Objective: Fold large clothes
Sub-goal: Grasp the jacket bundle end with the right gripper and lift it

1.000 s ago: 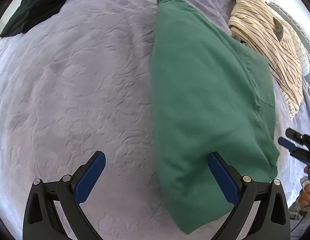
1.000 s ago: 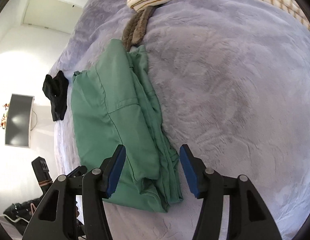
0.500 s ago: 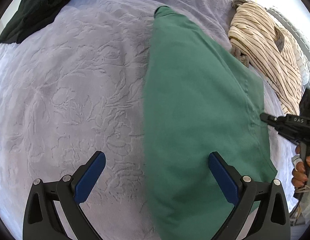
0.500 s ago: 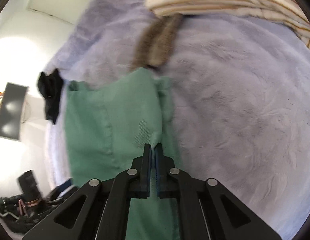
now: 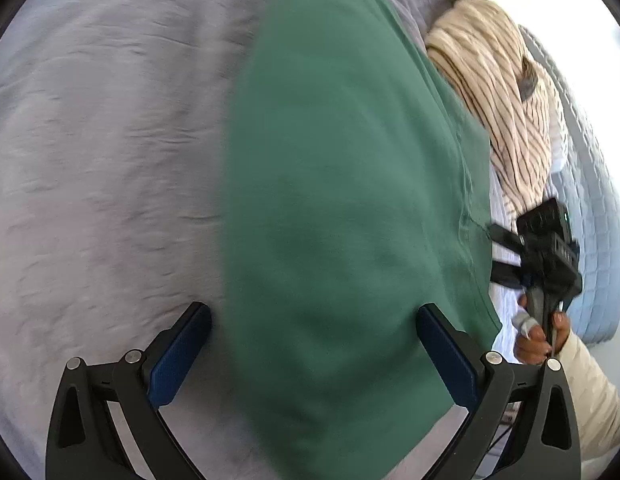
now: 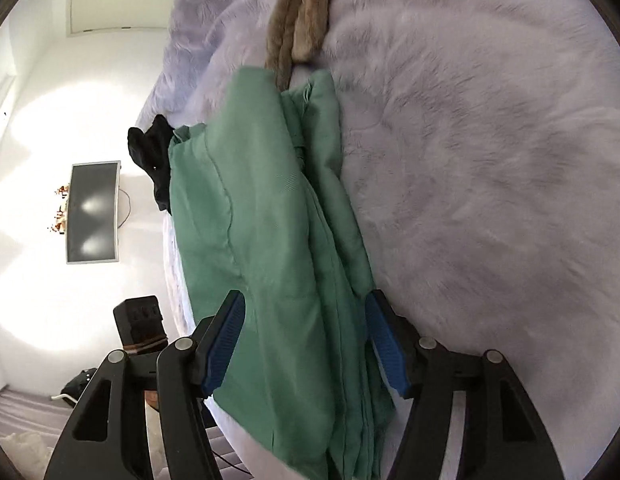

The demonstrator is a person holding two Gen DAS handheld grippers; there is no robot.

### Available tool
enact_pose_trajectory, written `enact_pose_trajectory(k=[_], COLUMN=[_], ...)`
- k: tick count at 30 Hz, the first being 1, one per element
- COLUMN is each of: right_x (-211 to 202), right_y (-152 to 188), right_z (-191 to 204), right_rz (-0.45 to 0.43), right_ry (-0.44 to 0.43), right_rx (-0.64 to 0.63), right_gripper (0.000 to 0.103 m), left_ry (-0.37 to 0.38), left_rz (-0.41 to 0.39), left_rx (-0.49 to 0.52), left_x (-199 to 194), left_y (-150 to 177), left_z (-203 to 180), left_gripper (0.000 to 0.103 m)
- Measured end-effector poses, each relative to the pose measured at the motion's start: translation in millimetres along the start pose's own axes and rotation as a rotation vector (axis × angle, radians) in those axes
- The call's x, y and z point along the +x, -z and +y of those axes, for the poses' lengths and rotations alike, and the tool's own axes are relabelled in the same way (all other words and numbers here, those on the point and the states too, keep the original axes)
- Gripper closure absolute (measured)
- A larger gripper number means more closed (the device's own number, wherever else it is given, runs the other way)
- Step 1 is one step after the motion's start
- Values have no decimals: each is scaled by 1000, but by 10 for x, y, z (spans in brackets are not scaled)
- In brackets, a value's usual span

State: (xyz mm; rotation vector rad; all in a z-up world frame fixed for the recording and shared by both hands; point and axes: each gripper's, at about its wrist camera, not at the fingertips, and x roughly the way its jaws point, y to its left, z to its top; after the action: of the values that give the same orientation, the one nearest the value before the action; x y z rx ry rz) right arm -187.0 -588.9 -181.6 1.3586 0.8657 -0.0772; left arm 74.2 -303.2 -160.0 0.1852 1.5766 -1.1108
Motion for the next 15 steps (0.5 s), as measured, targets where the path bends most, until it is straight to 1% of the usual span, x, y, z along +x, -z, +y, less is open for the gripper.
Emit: enact_pose_trajectory(k=[4,7,8,9,10,11,12,13,14,15], right_x=[217,312,339,320,332,348,356,348,327,298], right_y=[-166,-266,-287,-292,-300,-294,-268,-248,-220,-215], right_z=[58,43,27,6,-16,-16,11,44,92,119], right_rz=[-14,-10,-18,-25,-33,-36,-47,-57,-69,-74], right_ry=[0,-7,-19,-29,-34,-40,-49,-54,-69,-82], right_rx=[-34,-41,-32,-21,-3,4,9,7,4,7], right_gripper=[36,36,38,44,59,66,74,78,79,80], left_ry=[-2,-23,-24,-23,-31,-47,-46,-37,-27,-12], left_rz=[21,26,27,23,12,-4,-15,-26,-36,-51], left_rx=[33,59,67,71,80,101,111,114,117,120], left_x=[192,285,291,286,266,228,198,154,102,30], left_y=[-67,-91,-86,-79,-64,-40,-29,-37,-27,-20], left_z=[-129,-162,-169,-173,-191,-226,-247,-252,-260,-275], left_gripper=[0,0,0,1,11,16,26,35,40,49])
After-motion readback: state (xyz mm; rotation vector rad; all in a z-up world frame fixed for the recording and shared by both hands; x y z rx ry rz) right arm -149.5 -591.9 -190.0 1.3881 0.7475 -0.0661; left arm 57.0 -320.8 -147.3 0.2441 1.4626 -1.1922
